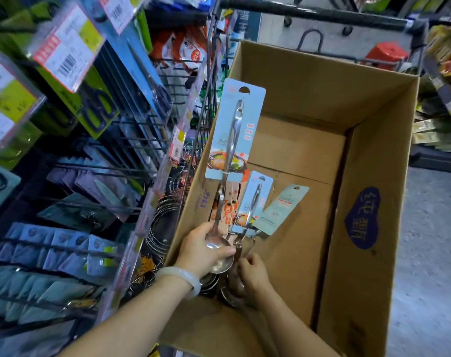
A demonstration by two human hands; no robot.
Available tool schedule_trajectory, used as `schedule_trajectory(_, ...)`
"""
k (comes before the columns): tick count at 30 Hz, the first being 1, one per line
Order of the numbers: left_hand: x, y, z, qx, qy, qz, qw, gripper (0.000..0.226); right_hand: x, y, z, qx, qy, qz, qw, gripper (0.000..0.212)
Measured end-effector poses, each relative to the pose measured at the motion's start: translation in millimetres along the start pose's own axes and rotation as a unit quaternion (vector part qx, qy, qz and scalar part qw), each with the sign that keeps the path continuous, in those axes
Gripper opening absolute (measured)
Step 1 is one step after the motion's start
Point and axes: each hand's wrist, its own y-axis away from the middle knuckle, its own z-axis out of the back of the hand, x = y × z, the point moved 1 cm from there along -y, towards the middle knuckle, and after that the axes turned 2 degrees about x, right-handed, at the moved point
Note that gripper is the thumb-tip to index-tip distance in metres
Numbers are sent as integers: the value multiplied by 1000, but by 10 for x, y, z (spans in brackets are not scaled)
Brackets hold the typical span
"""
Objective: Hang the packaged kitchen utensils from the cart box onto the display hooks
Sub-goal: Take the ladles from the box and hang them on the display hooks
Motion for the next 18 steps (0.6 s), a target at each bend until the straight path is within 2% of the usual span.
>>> schedule_trajectory(4,46,25,8,-1,-14,-1,1000,31,-26,-22,25,-9,-118,-40,992,16)
schedule_trajectory(9,52,63,10,3,-21,2,1000,32,21,-13,-38,4,-63,-2,998,3)
schedule_trajectory(13,22,97,19,2,-24,-1,1000,31,48,11,-33,-29,-59,36,997,18)
schedule_trajectory(15,23,105,25,1,-18,1,1000,31,59,63,-10,-56,-84,36,994,23)
schedule_trajectory(18,32,114,38,0,-11,1,1000,33,41,138,11,-48,-113,21,992,32)
